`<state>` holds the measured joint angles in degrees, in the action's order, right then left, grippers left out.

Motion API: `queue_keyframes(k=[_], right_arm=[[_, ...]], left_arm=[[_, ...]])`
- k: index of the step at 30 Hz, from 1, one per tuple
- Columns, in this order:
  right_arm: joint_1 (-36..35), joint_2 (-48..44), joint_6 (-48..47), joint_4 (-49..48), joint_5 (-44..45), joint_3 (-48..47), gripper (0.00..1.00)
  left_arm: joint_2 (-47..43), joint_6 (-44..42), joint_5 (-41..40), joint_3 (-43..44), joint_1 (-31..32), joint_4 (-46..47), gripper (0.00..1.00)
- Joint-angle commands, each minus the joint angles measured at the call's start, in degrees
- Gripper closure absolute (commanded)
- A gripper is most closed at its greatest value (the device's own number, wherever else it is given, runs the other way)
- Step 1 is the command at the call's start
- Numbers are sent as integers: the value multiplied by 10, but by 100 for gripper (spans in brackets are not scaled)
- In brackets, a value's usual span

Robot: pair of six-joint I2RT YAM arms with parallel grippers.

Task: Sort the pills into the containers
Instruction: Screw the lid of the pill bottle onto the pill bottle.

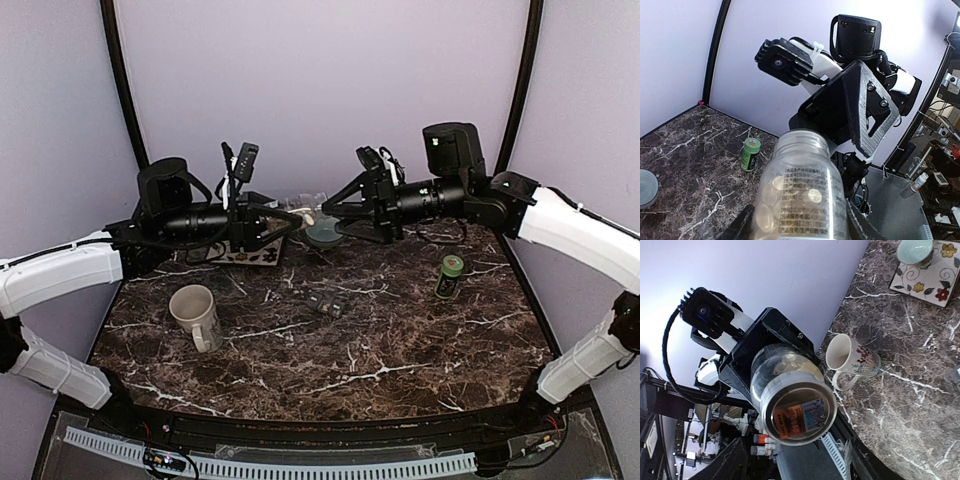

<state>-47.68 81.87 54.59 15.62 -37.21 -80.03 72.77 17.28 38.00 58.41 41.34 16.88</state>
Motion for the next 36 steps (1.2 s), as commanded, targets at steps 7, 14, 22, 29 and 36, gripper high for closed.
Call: queue_keyframes(k=[7,14,22,29,36], right_arm=[[-1,-40,-144,51,72,-10,31],[-1,-44,-195,78,87,-11,30],[-1,-45,-221,79,90,-9,30],[-2,-36,-231,80,77,-16,32],[-5,-30,-235,79,64,-20,38]], left_arm=[[42,133,104,5,-23,90,100],[87,240,193,8,-39,184,100],[126,297,255,26,-40,224,100],[144,325,277,33,-40,247,100],[159,342,290,40,-40,261,100]])
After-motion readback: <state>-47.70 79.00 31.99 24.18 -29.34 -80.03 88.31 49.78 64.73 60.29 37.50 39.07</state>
